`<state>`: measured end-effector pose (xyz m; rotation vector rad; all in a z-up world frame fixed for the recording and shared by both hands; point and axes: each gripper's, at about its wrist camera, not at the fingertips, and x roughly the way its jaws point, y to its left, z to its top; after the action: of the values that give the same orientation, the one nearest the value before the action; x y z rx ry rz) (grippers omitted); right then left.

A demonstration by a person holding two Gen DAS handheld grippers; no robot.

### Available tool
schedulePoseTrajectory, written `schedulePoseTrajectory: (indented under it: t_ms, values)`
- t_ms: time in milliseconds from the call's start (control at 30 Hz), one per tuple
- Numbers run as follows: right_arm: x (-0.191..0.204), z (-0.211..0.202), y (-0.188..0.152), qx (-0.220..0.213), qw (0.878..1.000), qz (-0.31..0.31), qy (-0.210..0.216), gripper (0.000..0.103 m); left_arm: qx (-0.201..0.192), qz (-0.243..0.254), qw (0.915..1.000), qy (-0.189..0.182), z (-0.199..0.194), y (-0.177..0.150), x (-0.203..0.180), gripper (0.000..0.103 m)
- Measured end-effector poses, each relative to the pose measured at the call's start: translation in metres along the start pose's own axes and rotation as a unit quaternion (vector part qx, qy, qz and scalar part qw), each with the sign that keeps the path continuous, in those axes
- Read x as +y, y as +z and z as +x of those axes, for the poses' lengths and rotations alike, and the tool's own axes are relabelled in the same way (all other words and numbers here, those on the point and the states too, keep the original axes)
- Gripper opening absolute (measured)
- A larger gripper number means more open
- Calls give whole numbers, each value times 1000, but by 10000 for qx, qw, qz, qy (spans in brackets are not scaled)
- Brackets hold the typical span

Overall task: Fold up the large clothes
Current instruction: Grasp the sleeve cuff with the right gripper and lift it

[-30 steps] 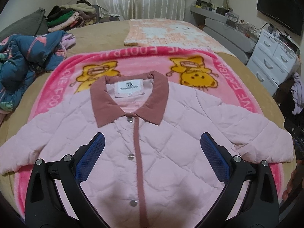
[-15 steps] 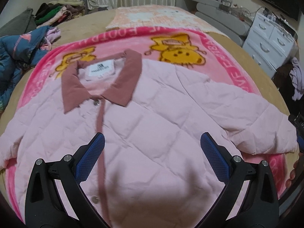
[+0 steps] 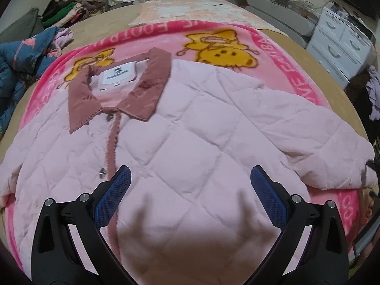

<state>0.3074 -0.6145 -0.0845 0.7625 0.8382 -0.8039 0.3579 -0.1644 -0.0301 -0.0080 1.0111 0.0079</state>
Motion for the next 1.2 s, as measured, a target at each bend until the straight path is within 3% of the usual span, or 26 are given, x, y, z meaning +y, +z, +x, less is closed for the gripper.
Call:
schedulePoseTrajectory:
  t_ms: [100,300,367,467,533,633,900,1200]
  values:
    - [-16,20,10,211,9991,254,255,99,28,-11,9999,114,0,3,11,94]
    - [-31,42,42,113,9942,447,970,95,-54,-100,9991,407,-5,7,45,94]
    - [-35,37,46,73,9925,525,1100,73,-80,-175,9987,478,-8,8,57,94]
    - [-33,21,51,-95,9890,406,1421,49,-145,-317,9978,559,-18,8,74,94]
    - [-26,7,53,-230,9874,185,1554,37,-211,-327,9975,582,-24,8,80,94]
    - [-15,-17,53,-332,9824,-56,1837,29,-313,-256,9972,630,-38,7,86,94]
    - [22,-93,44,-776,9661,-798,2329,25,-493,-213,9971,544,-72,3,105,94]
    - [64,-154,29,-969,9465,-1333,2775,23,-734,-120,9957,544,-103,-7,129,94]
